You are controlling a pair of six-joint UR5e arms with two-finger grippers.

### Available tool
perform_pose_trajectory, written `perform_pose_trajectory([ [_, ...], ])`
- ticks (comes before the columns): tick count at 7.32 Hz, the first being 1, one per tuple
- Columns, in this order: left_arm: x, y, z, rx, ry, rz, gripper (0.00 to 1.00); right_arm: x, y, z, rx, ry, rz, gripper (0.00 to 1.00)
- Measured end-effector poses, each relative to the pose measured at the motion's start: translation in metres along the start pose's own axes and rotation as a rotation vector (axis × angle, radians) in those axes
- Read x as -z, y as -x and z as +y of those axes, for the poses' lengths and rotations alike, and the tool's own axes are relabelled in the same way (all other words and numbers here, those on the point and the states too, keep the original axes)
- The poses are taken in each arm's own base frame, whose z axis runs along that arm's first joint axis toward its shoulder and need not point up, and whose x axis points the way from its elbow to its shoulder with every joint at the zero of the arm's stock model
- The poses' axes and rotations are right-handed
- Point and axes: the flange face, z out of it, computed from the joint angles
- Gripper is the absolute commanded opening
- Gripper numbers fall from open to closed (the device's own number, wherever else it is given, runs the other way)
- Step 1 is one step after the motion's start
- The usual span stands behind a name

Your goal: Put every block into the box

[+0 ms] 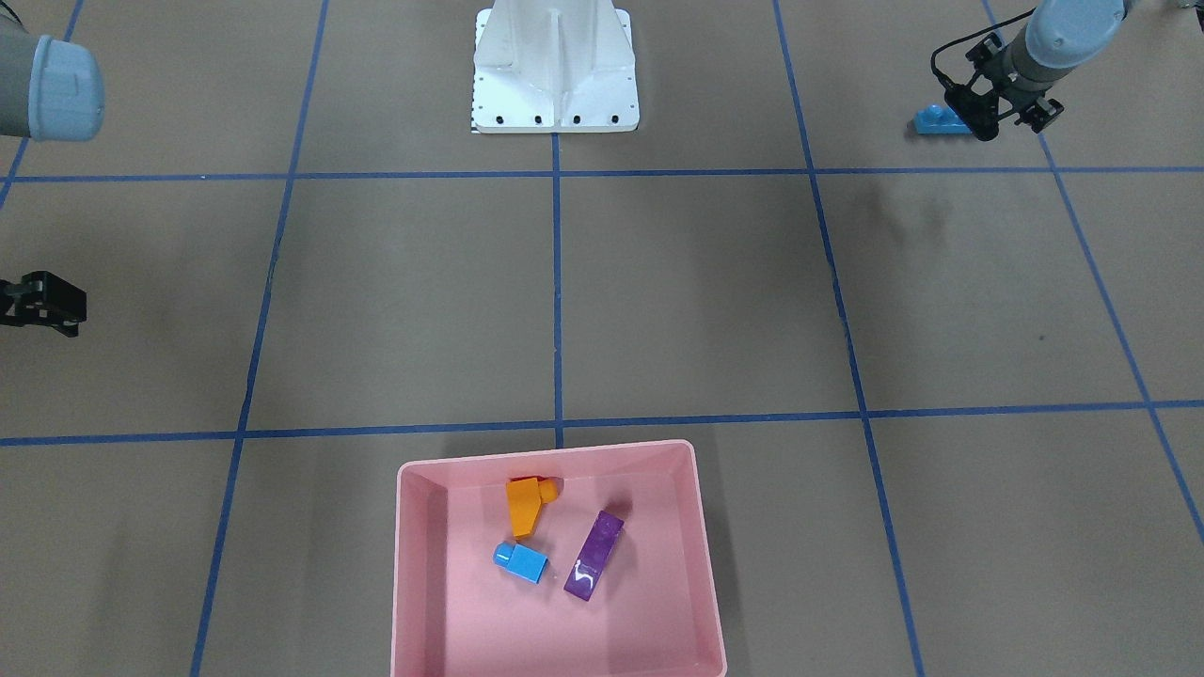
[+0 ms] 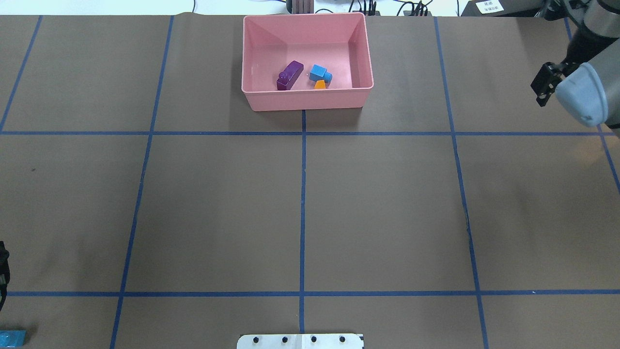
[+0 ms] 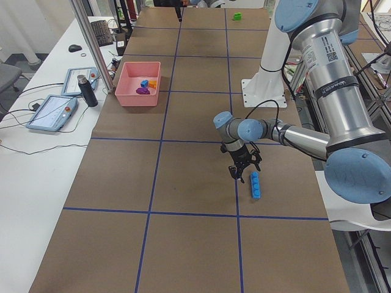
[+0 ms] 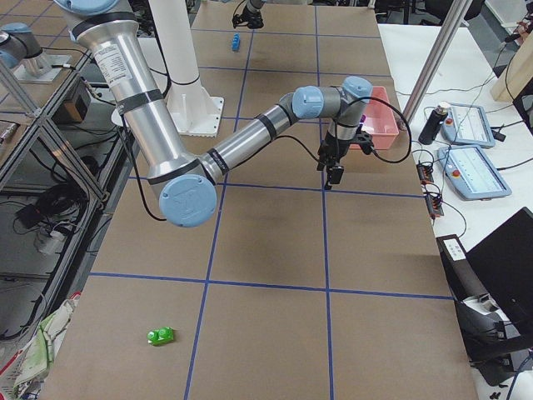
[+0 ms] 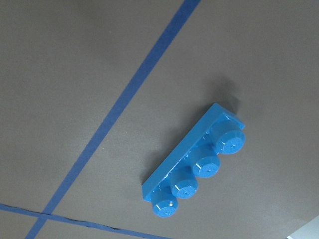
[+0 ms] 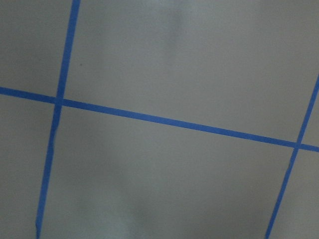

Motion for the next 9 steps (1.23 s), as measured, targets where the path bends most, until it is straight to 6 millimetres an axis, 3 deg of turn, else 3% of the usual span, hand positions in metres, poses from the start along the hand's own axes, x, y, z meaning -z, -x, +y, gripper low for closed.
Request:
perform_pose_trajectory([
  [2, -0.018, -0.026, -0.018, 0.005, 0.031, -0.010, 0.99, -0.010, -0.027, 0.011, 0.019, 0.016, 0.005, 1.00],
  [4, -0.030, -0.041, -0.031, 0.017, 0.052, -0.056, 0.99, -0.015, -0.034, 0.015, 0.019, 0.022, 0.006, 1.00],
  [9, -0.051, -0.033, -0.055, 0.043, 0.077, -0.121, 0.99, -0.027, -0.048, 0.024, 0.028, 0.038, 0.007, 1.00],
])
